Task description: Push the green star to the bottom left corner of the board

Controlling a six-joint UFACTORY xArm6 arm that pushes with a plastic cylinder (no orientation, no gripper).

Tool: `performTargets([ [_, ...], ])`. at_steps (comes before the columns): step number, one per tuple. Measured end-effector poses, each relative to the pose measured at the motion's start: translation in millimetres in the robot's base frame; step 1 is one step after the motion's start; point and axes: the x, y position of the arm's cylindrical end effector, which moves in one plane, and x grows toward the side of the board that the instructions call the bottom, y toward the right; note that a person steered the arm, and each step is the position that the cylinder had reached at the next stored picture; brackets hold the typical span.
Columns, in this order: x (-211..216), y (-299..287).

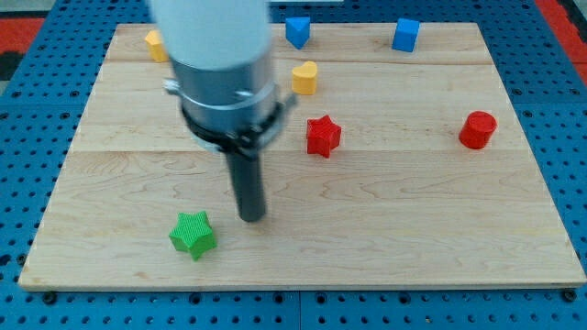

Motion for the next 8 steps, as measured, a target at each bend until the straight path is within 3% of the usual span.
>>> performTargets([
  [1, 23.6, -44.4],
  [2, -3.7, -135.5],
  [3, -17.6, -169.9],
  [6, -70.6, -135.7],
  [8, -75.9, -135.7],
])
